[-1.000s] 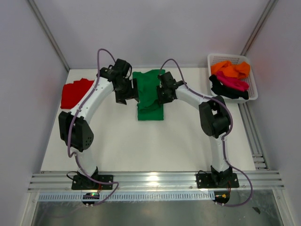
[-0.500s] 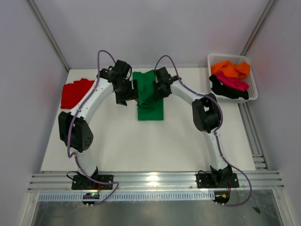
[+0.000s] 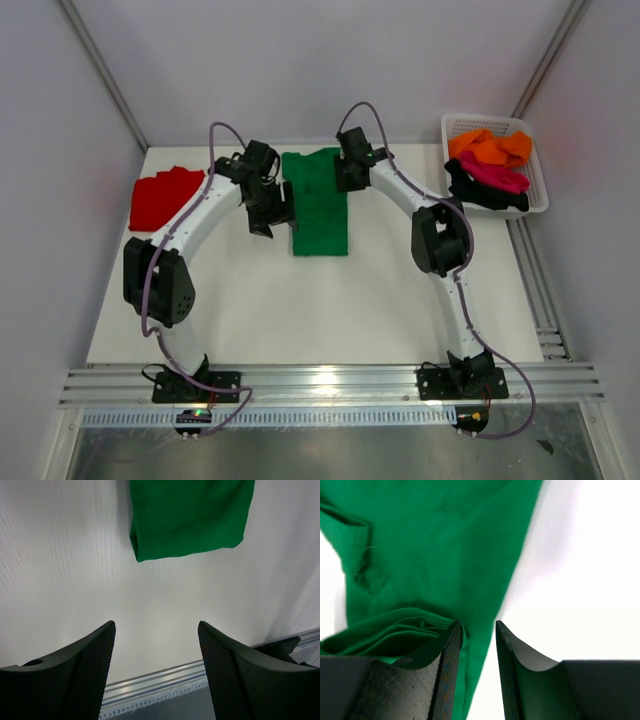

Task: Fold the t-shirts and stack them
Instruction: Fold the folded rectangular tshirt in 1/3 of the way

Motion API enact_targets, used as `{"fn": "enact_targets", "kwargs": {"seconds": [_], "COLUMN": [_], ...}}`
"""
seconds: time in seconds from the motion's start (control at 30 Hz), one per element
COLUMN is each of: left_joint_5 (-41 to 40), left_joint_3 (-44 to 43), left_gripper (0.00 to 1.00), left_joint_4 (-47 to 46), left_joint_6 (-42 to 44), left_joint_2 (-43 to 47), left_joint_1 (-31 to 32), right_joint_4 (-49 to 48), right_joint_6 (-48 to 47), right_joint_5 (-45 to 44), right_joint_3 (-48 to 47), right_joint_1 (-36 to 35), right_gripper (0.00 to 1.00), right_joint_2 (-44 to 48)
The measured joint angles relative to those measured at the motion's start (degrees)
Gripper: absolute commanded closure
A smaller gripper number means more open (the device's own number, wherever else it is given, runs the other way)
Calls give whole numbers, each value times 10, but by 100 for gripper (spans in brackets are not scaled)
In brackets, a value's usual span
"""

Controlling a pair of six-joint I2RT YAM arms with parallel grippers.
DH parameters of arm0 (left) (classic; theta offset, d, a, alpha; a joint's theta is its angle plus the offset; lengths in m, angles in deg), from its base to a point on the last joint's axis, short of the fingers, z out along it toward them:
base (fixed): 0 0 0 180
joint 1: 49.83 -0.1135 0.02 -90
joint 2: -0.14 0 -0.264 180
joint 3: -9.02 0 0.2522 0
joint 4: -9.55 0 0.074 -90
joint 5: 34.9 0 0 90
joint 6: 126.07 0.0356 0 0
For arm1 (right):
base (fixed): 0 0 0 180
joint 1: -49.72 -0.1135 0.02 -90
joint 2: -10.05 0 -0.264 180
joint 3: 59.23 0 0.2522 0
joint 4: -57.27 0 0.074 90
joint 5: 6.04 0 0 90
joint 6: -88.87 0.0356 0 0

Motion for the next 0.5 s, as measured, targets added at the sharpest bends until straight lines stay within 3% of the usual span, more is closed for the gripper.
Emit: {"fn": "enact_targets", "kwargs": {"seconds": [0.3, 0.5], "left_joint_5": [13, 12], "left_joint_3": [3, 3], "left_gripper": [31, 31], "left_joint_4": [-18, -17], "left_joint_6": [-8, -8], "left_joint_2": [0, 0], "left_joint_1": [0, 0], "right_joint_4": [2, 14], "right_joint_6": [-6, -6], "right_joint_5": [-21, -22], "right_joint_3": [28, 100], "right_joint_1": [10, 9], "right_gripper": [62, 62], "right_joint_2": [6, 74]}}
